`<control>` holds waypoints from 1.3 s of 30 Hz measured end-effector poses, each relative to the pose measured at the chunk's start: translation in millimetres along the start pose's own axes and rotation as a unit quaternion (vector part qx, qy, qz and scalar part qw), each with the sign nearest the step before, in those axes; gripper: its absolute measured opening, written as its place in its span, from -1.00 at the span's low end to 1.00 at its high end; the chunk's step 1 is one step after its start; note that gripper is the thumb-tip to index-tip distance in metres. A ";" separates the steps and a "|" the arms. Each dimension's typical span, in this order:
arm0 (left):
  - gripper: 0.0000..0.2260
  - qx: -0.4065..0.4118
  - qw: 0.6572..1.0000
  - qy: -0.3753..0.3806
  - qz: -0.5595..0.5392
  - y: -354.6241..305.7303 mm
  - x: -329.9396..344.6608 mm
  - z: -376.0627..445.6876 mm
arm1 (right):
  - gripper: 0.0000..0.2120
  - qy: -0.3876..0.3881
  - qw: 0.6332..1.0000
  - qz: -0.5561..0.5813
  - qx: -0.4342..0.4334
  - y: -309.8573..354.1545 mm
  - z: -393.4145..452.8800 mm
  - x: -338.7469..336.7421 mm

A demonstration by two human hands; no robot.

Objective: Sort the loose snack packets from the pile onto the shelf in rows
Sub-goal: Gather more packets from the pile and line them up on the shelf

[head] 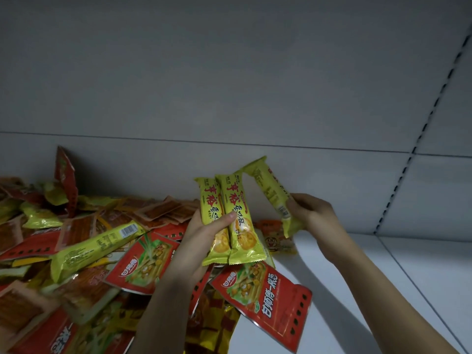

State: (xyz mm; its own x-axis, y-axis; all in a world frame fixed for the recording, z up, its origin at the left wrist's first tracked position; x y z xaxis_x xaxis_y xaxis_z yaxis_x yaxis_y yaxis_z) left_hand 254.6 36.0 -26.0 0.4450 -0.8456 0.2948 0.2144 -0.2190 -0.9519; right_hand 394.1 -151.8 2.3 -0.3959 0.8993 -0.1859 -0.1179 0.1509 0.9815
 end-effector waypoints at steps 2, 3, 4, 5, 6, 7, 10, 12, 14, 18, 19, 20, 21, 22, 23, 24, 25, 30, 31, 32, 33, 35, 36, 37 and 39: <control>-0.53 0.006 1.000 -0.001 -0.007 0.4 2.9 1.4 | -0.81 -0.005 1.000 -0.003 -0.016 6.2 -6.4 1.1; -0.55 0.010 1.000 -0.006 -0.011 1.3 3.4 1.7 | -0.80 -0.012 1.000 -0.004 -0.020 8.9 -9.6 1.0; -0.57 0.013 1.000 -0.011 -0.016 2.0 3.7 1.0 | -0.79 -0.018 1.000 0.002 -0.020 11.4 -13.1 1.2; -0.58 0.017 1.000 -0.014 -0.021 3.1 4.1 0.3 | -0.78 -0.021 0.999 0.012 -0.020 13.7 -16.5 2.0; -0.58 0.018 0.999 -0.019 -0.024 4.5 3.6 -0.6 | -0.77 -0.024 0.999 0.020 -0.023 16.4 -19.6 3.7; -0.57 0.020 0.999 -0.026 -0.026 5.7 2.5 -1.5 | -0.75 -0.025 0.999 0.023 -0.025 19.1 -22.4 6.1; -0.41 0.023 0.998 -0.048 -0.036 4.0 0.5 -4.9 | -0.66 -0.008 0.999 0.022 -0.028 24.0 -30.2 21.6; -0.29 0.028 0.997 -0.054 -0.045 -0.3 1.4 -5.9 | -0.58 0.023 0.999 0.006 -0.035 26.4 -35.0 38.4; -0.31 0.037 0.996 -0.061 -0.054 -4.6 1.5 -5.1 | -0.56 0.045 0.998 -0.015 -0.050 29.9 -38.8 52.2; -0.47 0.040 0.994 -0.076 -0.071 -6.7 -5.6 -4.7 | -0.70 0.093 0.993 0.029 -0.059 37.0 -41.5 66.6; -0.49 0.038 0.993 -0.079 -0.074 -6.4 -8.4 -5.8 | -0.72 0.103 0.992 0.042 -0.055 37.6 -41.5 69.1; -0.49 0.036 0.993 -0.084 -0.074 -6.2 -11.7 -7.5 | -0.72 0.110 0.991 0.050 -0.052 38.1 -42.1 71.5; -0.48 0.036 0.993 -0.088 -0.073 -6.0 -14.8 -8.9 | -0.71 0.117 0.990 0.059 -0.048 39.0 -43.1 74.0; -0.48 0.037 0.993 -0.092 -0.071 -6.3 -17.9 -10.4 | -0.70 0.123 0.989 0.072 -0.043 38.8 -43.9 76.5; -0.48 0.039 0.992 -0.099 -0.074 -6.9 -21.7 -12.1 | -0.69 0.131 0.987 0.086 -0.036 38.0 -44.2 79.9; -0.50 0.042 0.990 -0.106 -0.080 -6.9 -25.3 -13.2 | -0.67 0.140 0.985 0.099 -0.030 37.3 -44.6 83.1; -0.52 0.044 0.989 -0.111 -0.085 -7.2 -28.5 -14.1 | -0.64 0.152 0.982 0.112 -0.024 37.3 -45.9 87.1; -0.59 0.047 0.983 -0.170 -0.056 -5.7 -48.8 -20.4 | -0.54 0.192 0.978 0.061 -0.049 46.2 -52.1 111.5; -0.61 0.048 0.981 -0.182 -0.056 -5.3 -52.2 -21.9 | -0.53 0.189 0.979 0.044 -0.061 49.5 -53.9 115.4; -0.63 0.049 0.978 -0.191 -0.061 -5.3 -55.1 -24.3 | -0.51 0.186 0.979 0.025 -0.077 52.3 -55.8 119.7; -0.64 0.048 0.977 -0.198 -0.067 -5.2 -57.9 -26.9 | -0.50 0.185 0.978 0.006 -0.093 54.8 -58.1 124.6; -0.63 0.050 0.974 -0.206 -0.072 -5.8 -63.8 -33.5 | -0.52 0.190 0.974 -0.025 -0.120 56.5 -62.6 136.8; -0.63 0.053 0.974 -0.210 -0.068 -7.0 -67.1 -37.1 | -0.54 0.198 0.971 -0.029 -0.131 57.1 -65.1 143.1; -0.64 0.061 0.973 -0.213 -0.063 -8.6 -71.6 -40.3 | -0.59 0.211 0.967 -0.025 -0.139 58.2 -67.8 149.5; -0.62 0.083 0.970 -0.221 -0.060 -14.7 -80.5 -46.5 | -0.66 0.236 0.959 -0.024 -0.154 62.3 -72.5 161.6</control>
State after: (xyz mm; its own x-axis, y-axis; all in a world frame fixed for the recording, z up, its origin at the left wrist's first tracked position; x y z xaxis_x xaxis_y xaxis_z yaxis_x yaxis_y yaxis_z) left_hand 175.1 84.6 -39.6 0.7299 -0.5193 0.4444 0.4079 -0.1907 -0.8929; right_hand 256.8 -26.9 30.1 -0.7428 0.5977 -0.3015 -0.3804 -0.0062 0.9248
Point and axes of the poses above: each hand's wrist, its own z-axis towards the middle knuckle, its own x-axis out of the palm, y = z × x, the point moved 9 cm from there along z, towards the middle knuckle, and after that the axes turned 8 degrees about x, right-handed, at the moved point
